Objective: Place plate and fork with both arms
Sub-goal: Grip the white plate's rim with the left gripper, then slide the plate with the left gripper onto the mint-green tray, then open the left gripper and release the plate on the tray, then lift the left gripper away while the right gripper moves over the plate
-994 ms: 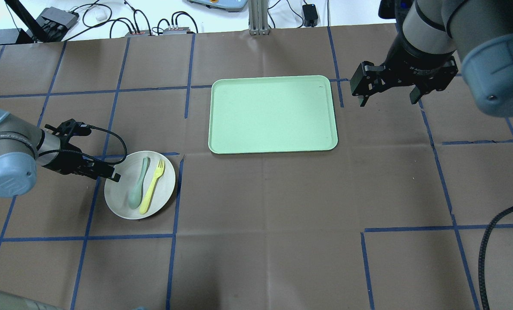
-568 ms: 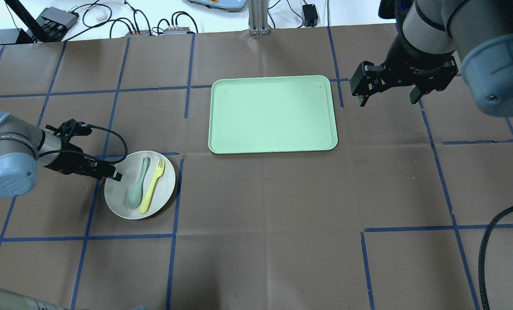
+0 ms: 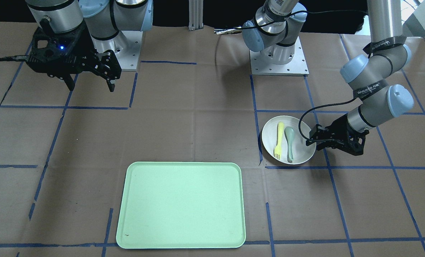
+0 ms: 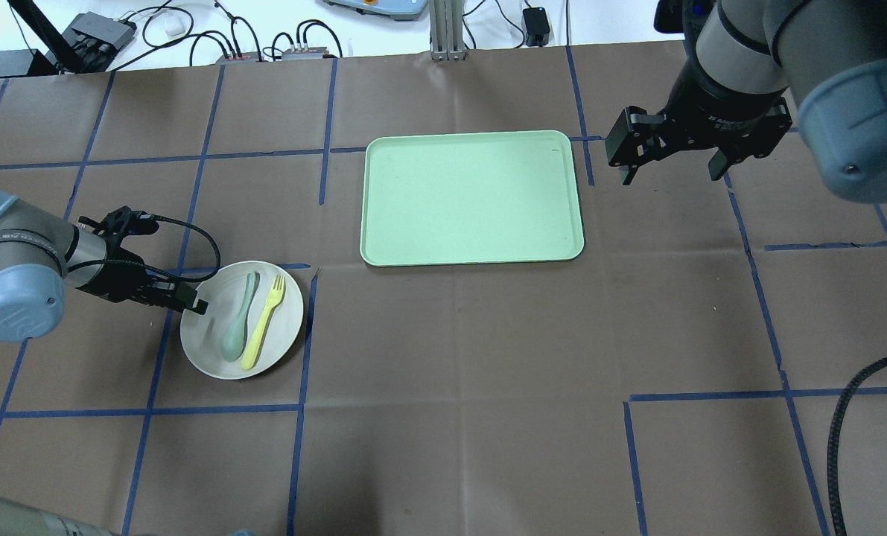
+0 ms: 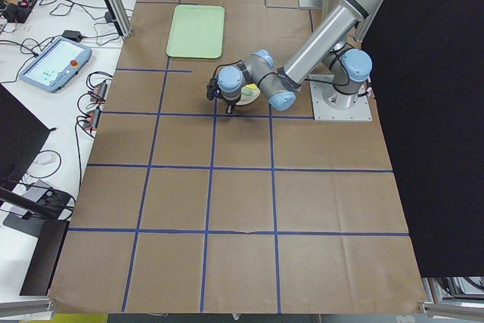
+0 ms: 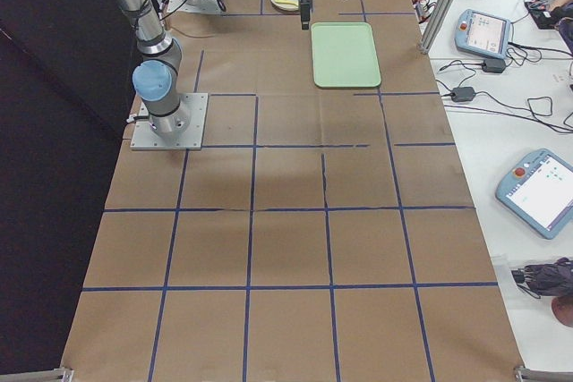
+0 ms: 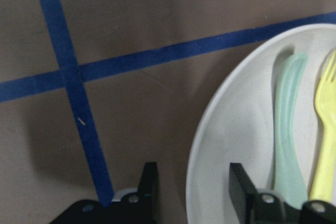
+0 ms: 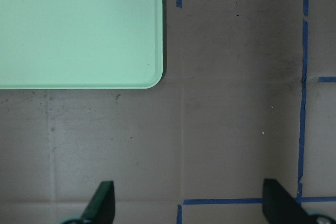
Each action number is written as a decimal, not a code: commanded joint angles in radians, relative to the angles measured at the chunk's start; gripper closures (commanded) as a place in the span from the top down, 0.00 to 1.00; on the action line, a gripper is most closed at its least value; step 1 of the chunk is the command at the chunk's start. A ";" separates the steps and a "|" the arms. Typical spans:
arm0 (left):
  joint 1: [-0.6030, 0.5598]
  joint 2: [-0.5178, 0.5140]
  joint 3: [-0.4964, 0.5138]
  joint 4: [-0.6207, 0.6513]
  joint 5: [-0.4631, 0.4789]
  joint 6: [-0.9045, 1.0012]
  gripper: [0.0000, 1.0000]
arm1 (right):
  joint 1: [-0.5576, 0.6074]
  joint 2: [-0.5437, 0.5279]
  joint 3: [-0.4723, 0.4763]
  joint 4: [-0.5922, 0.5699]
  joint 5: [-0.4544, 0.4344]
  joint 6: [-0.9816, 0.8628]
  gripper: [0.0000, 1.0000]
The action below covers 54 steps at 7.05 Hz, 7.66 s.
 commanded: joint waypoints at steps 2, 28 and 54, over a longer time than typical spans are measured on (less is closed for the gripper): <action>0.000 0.000 0.000 0.000 0.000 0.000 0.10 | 0.000 0.000 0.000 0.000 0.000 0.001 1.00; -0.652 -0.489 0.742 -0.013 -0.152 -0.592 0.16 | 0.000 0.000 -0.002 -0.001 0.000 0.000 1.00; -0.591 0.397 0.430 -0.656 0.276 -0.736 0.99 | 0.255 0.705 -0.388 -0.276 -0.008 0.375 0.96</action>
